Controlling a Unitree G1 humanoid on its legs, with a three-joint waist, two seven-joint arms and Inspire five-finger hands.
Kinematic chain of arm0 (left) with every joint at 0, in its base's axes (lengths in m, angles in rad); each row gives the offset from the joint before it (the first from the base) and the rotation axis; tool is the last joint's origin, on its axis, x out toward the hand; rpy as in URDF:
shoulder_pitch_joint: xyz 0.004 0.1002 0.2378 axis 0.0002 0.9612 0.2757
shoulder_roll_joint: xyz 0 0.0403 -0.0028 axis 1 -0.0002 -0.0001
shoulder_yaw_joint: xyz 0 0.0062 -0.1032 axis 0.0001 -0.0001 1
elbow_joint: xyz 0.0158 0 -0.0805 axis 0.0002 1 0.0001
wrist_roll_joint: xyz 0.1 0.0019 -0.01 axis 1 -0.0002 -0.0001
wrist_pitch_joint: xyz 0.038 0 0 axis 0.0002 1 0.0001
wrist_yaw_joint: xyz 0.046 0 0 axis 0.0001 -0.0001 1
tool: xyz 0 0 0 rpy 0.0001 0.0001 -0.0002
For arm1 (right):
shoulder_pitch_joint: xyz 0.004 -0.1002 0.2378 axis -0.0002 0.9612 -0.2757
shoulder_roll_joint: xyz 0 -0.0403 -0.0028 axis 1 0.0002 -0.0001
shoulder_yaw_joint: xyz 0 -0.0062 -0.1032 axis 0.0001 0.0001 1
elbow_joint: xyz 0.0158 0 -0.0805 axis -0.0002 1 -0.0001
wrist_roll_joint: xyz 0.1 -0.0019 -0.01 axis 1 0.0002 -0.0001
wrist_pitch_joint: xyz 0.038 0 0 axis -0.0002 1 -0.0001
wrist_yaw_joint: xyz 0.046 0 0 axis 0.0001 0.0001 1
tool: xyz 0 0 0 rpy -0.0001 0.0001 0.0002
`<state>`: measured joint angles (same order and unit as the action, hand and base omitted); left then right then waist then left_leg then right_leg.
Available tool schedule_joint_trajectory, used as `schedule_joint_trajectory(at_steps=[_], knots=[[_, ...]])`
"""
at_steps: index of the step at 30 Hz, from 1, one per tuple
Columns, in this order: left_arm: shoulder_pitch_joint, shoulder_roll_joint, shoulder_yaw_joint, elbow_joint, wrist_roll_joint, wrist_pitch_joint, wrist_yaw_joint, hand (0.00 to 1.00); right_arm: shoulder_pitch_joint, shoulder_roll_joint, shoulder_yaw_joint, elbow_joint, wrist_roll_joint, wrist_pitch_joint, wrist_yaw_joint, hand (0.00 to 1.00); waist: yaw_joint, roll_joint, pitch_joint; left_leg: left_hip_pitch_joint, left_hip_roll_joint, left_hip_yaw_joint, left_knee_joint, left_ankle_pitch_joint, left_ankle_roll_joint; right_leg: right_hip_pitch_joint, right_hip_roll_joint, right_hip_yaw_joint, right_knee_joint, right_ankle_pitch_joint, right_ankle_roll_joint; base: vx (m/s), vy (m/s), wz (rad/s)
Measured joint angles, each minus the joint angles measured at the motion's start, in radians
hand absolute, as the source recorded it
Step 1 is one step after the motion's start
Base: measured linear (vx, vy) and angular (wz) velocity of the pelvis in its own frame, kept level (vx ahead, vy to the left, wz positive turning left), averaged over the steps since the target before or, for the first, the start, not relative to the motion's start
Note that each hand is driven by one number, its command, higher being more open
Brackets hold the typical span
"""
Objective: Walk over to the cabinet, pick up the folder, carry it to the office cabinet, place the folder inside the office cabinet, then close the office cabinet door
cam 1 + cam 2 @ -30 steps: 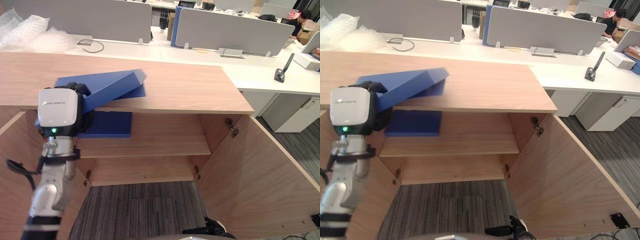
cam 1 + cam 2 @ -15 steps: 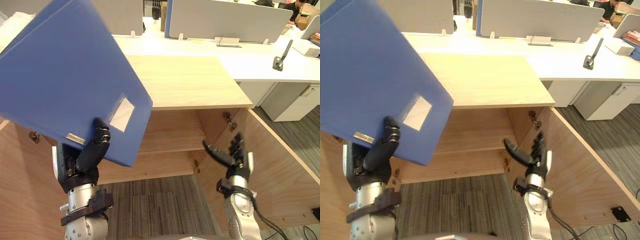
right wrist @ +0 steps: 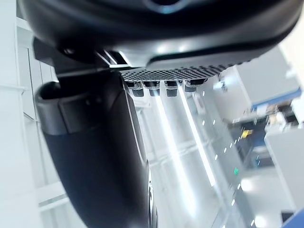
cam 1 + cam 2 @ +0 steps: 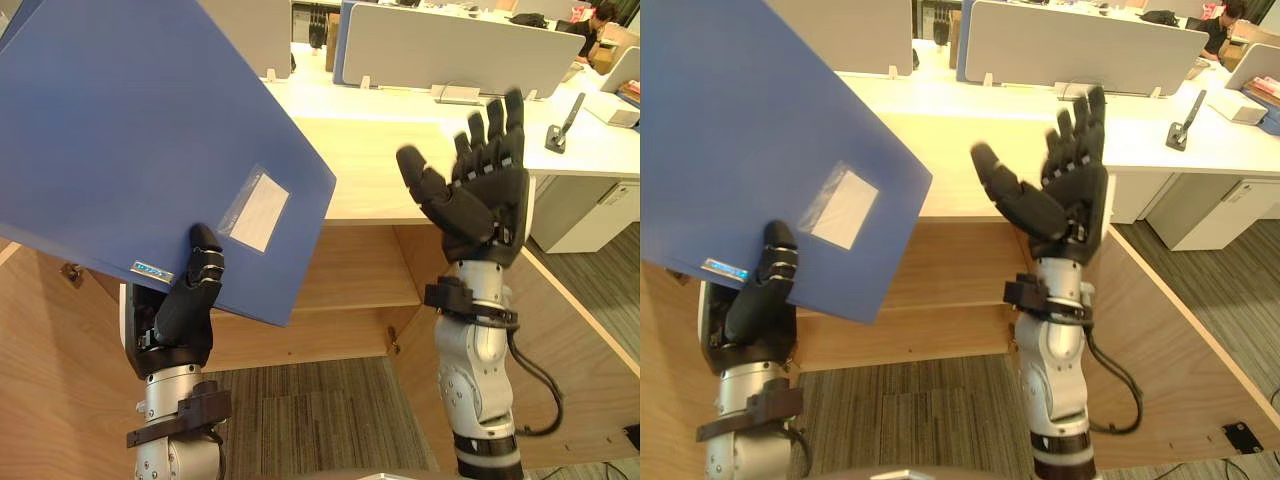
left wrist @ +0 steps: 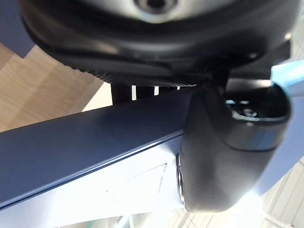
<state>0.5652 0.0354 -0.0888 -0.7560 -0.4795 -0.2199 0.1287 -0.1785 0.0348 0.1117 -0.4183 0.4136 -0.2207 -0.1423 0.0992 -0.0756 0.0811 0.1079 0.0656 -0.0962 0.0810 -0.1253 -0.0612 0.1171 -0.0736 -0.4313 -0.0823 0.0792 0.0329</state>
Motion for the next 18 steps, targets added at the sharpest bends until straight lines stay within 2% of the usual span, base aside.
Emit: schedule_joint_trajectory(at_steps=[4,6,9,11,14,18], knots=[[-0.007,0.036,-0.004,0.000,0.039,0.001,-0.036,0.00,-0.163,-0.109,0.049,0.122,0.159,0.013,0.110,1.00,-0.001,-0.003,-0.011,0.004,0.000,0.000,0.000,0.001,0.001,0.004,0.000,0.000,0.000,0.000,0.000,-0.03,0.008,0.01],[-0.009,0.079,-0.006,0.000,0.075,0.002,-0.063,0.00,-0.273,-0.209,0.098,0.222,0.282,0.053,0.178,1.00,0.002,-0.005,-0.019,0.002,0.000,0.002,0.000,0.002,0.002,0.003,0.001,-0.001,-0.001,0.001,0.000,-0.02,0.005,0.01],[-0.013,0.113,-0.002,0.000,0.102,0.001,-0.079,0.00,-0.362,-0.307,0.145,0.284,0.382,0.086,0.213,1.00,0.007,-0.005,-0.021,-0.002,0.000,0.001,0.000,0.002,0.002,0.000,0.001,-0.003,-0.001,0.001,0.001,0.00,0.000,0.00],[-0.014,0.135,0.024,0.001,0.103,0.001,-0.081,0.00,-0.431,-0.417,0.188,0.307,0.468,0.106,0.250,1.00,0.007,-0.005,-0.023,-0.008,-0.001,0.002,0.000,0.002,0.001,-0.007,0.000,-0.003,-0.001,0.002,0.001,0.00,0.000,0.00],[-0.026,0.181,0.040,0.002,0.103,0.001,-0.080,0.00,-0.515,-0.567,0.248,0.326,0.532,0.125,0.292,1.00,0.006,-0.005,-0.026,-0.009,-0.002,0.002,-0.002,0.002,0.001,-0.009,0.000,-0.003,-0.001,0.002,0.002,0.00,0.000,0.00],[-0.032,0.274,0.066,0.002,0.097,0.000,-0.080,0.00,-0.601,-0.696,0.321,0.350,0.535,0.129,0.329,1.00,0.002,-0.001,-0.037,-0.008,-0.001,0.004,-0.007,0.002,0.001,-0.012,-0.001,-0.002,-0.001,0.002,0.002,0.00,0.000,0.00]])
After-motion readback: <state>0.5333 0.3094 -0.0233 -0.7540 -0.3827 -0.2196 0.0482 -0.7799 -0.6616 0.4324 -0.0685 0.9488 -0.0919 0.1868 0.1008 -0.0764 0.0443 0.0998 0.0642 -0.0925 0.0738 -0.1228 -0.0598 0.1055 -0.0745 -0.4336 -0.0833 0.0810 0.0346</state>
